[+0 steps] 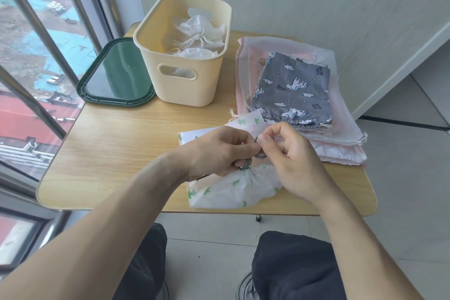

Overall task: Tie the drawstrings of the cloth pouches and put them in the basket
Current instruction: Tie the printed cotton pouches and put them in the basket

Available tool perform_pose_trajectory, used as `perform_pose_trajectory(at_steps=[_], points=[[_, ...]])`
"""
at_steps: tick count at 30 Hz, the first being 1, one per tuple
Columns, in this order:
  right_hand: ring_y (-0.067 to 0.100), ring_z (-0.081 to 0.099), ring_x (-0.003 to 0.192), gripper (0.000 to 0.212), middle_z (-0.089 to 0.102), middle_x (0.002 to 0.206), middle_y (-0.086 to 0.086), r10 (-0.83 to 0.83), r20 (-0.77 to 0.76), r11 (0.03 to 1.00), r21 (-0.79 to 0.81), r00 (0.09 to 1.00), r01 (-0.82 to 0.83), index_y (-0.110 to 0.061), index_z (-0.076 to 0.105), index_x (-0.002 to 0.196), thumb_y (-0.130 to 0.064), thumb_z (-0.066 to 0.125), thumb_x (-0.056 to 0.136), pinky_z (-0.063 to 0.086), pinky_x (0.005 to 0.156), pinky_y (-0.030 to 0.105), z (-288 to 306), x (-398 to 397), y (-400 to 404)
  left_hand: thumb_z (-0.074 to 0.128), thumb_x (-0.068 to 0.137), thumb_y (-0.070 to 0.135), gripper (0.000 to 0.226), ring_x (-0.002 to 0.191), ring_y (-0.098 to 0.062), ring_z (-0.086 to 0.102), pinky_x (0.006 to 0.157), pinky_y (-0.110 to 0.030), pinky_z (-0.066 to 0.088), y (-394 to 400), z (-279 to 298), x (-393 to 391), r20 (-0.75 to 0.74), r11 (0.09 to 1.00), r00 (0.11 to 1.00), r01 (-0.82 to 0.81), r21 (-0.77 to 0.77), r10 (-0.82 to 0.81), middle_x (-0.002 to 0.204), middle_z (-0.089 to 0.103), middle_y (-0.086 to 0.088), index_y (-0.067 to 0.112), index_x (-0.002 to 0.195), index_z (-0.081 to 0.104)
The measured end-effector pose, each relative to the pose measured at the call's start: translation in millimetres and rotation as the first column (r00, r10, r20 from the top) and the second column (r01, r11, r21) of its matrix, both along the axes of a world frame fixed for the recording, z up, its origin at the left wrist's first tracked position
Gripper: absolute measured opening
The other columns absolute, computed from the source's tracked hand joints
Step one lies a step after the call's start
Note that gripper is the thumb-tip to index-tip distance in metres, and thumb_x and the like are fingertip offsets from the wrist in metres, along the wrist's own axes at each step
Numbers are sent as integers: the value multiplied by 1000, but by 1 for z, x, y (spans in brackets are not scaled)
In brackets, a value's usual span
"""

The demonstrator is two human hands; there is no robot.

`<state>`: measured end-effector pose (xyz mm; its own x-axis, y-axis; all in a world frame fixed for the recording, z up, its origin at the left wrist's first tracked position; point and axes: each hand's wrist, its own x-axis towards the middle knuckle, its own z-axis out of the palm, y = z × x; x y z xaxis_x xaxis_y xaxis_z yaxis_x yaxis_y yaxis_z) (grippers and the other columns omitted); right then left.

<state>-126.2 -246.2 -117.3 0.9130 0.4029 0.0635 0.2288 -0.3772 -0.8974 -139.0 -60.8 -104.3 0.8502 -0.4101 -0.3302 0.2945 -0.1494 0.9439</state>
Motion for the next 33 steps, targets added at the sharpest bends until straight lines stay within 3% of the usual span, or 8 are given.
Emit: perform_pose_trajectory(at_steps=[2, 5, 9, 12, 17, 21, 29, 33], points=[[-1, 47, 48, 15, 55, 50, -20, -13, 7, 1000, 14, 1000, 13, -12, 52, 97, -25, 51, 104, 34, 54, 15, -1, 0, 1, 52, 102, 17, 18, 42, -8, 29, 38, -16, 21, -1, -2, 1, -11, 998, 998, -63, -14, 62, 60, 44, -1, 7, 89, 60], [9, 30, 50, 15, 42, 52, -9, -4, 10, 998, 60, 1000, 4, -15, 51, 92, -24, 56, 103, 26, 51, 24, 0, 1, -3, 51, 101, 13, 13, 38, -7, 32, 36, -16, 23, -3, -3, 4, 10, 981, 982, -186, -51, 186, 60, 46, -4, 5, 96, 59], [35, 45, 66, 18, 51, 74, 28, 95, 7, 995, 12, 995, -95, -23, 58, 87, -40, 61, 92, 40, 62, 46, 0, 0, -1, 50, 103, 16, 14, 49, -9, 46, 50, -17, 37, -3, -7, 5, 60, 958, 961, -262, -116, 270, 60, 51, -3, 8, 93, 56], [42, 54, 76, 23, 58, 87, 34, 124, -24, 992, 6, 992, -124, -24, 63, 90, -46, 60, 87, 45, 71, 59, 1, -1, 2, 56, 97, 31, 22, 65, -20, 46, 69, -30, 40, -3, -12, 5, 123, 971, 966, -217, -95, 228, 60, 53, 2, 10, 93, 56], [37, 52, 69, 17, 58, 76, 27, 111, -3, 994, -20, 994, -111, -22, 65, 87, -39, 64, 87, 45, 64, 52, 1, -1, -1, 54, 101, 30, 31, 70, -21, 46, 70, -37, 37, 0, -12, 2, 207, 984, 961, -177, -34, 181, 64, 57, 2, -1, 100, 54], [16, 31, 53, 13, 33, 53, -3, 65, 24, 994, -93, 998, -63, -18, 62, 73, -20, 68, 83, 30, 52, 30, -1, -3, -3, 56, 101, 26, 22, 61, -16, 49, 63, -29, 43, -5, -16, 1, 299, 976, 941, -195, 99, 157, 64, 61, 1, 6, 93, 53], [10, 22, 48, 20, 26, 46, -12, 16, -46, 987, -158, 999, -23, -7, 64, 67, -12, 74, 83, 23, 47, 25, 0, -3, 1, 57, 90, 44, 47, 63, -16, 44, 59, -37, 39, -7, -19, 0, 402, 966, 911, -177, 190, 88, 71, 57, -10, -2, 93, 51], [8, 23, 46, 17, 29, 44, -13, 7, -43, 992, -126, 999, -12, -5, 66, 67, -7, 73, 83, 23, 46, 20, 1, -3, 1, 60, 93, 39, 39, 61, -17, 43, 58, -36, 38, -8, -21, 2, 376, 971, 918, -194, 143, 128, 67, 58, -8, 2, 89, 51]])
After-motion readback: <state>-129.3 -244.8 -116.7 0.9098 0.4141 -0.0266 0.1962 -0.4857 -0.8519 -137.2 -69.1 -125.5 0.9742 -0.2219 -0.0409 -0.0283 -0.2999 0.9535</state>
